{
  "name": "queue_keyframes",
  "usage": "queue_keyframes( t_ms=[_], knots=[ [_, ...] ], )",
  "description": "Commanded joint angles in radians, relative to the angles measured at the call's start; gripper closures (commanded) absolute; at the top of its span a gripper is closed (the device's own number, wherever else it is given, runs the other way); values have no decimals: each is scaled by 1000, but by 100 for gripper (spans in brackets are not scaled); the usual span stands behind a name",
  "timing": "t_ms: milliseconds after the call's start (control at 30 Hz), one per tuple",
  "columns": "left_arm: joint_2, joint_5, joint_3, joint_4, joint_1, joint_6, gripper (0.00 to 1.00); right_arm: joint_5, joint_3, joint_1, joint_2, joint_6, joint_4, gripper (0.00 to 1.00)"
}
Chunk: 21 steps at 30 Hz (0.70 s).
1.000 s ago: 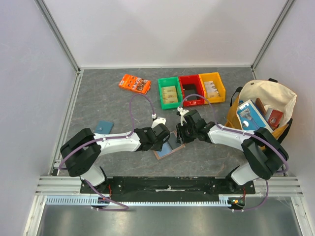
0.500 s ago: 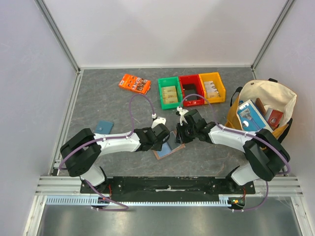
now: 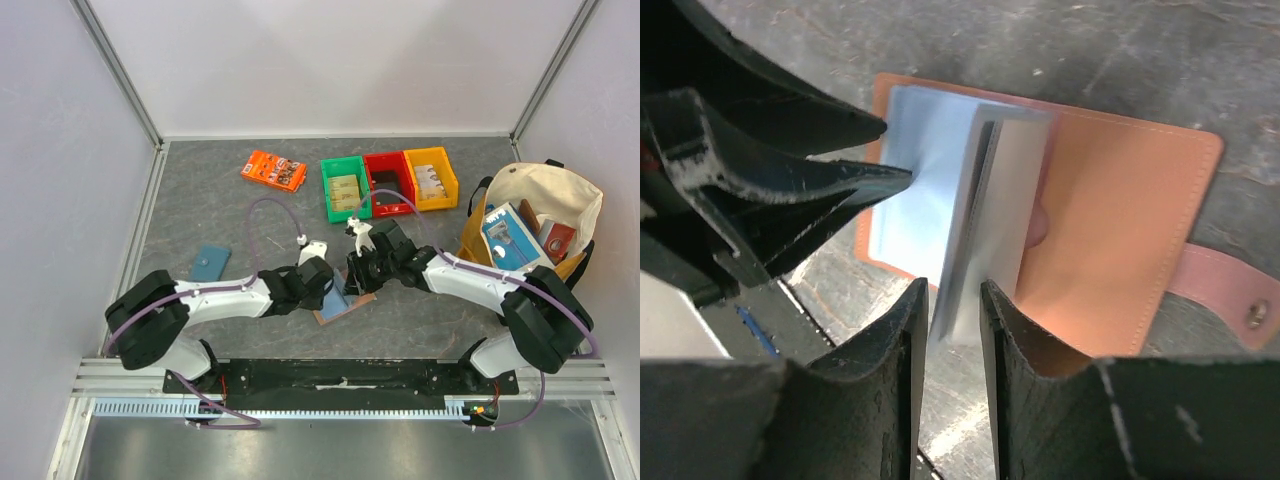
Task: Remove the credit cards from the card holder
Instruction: Remove the credit card from the card holder.
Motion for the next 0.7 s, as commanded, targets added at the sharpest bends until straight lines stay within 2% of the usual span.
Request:
queue_keyframes(
  t_ms=[0, 300, 467, 667],
  knots=[
    [-117, 4, -86, 107, 19, -116, 60, -94, 49, 28, 1, -41, -4, 65],
    [-376, -117, -255, 170, 28, -284, 55, -81, 79, 84, 58, -52, -4, 59],
    [-451, -96, -287, 239, 27, -253, 55, 146, 82, 84, 36, -15, -45, 57],
    [-364, -20, -233, 288, 27, -193, 55, 500, 80, 69, -22, 29, -135, 53]
  ],
)
